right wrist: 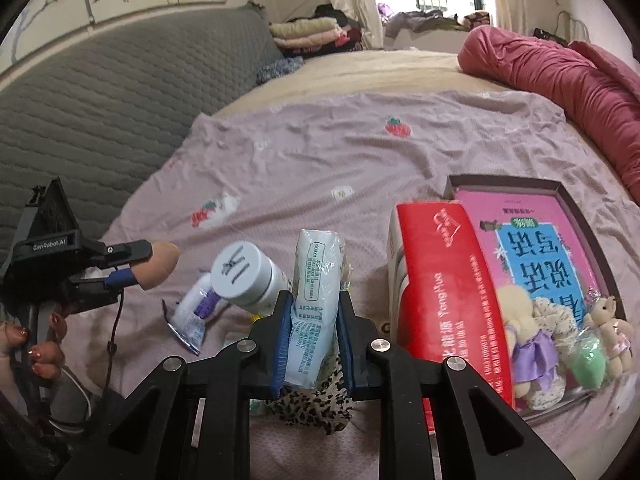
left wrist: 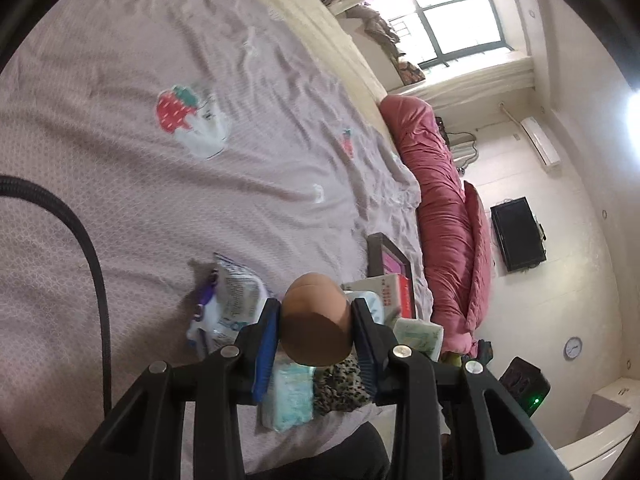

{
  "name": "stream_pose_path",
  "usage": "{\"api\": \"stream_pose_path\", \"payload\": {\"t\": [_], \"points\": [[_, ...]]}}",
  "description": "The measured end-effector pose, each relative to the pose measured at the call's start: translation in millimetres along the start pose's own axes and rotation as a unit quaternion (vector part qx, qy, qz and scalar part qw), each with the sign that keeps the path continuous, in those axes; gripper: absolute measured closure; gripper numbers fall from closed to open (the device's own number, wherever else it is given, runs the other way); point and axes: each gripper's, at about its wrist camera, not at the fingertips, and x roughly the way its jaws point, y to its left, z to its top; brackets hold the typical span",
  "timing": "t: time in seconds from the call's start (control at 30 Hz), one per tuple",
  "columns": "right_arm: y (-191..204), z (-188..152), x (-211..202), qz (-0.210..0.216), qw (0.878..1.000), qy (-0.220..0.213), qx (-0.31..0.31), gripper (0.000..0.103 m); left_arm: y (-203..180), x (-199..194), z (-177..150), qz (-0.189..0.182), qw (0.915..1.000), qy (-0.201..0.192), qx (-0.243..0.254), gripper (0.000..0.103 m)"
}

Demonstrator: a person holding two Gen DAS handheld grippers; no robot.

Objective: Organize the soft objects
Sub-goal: 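Carry the makeup sponge with the left tool while the right tool carries the wipes pack to the tray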

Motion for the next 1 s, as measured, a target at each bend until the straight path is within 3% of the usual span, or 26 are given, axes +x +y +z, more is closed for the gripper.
{"api": "stream_pose_path", "payload": {"t": [0.47,0.83,1.0], "points": [[-13,11,-65,-0.021,0.998,-0.063,-0.012,0.082,-102,-10,-23,0.048,0.9931,-0.008,0.107,0.067],[-73,14,-135,-0.089,0.989,-0.122,0.002,0.082,-188,19,-57,0.046,0.9808,0.017,0.189,0.067],[-107,10,-163,-0.116,0.983,-0.143,0.017,0.082,-230,42,-76,0.048,0.9712,0.037,0.23,0.067]]}}
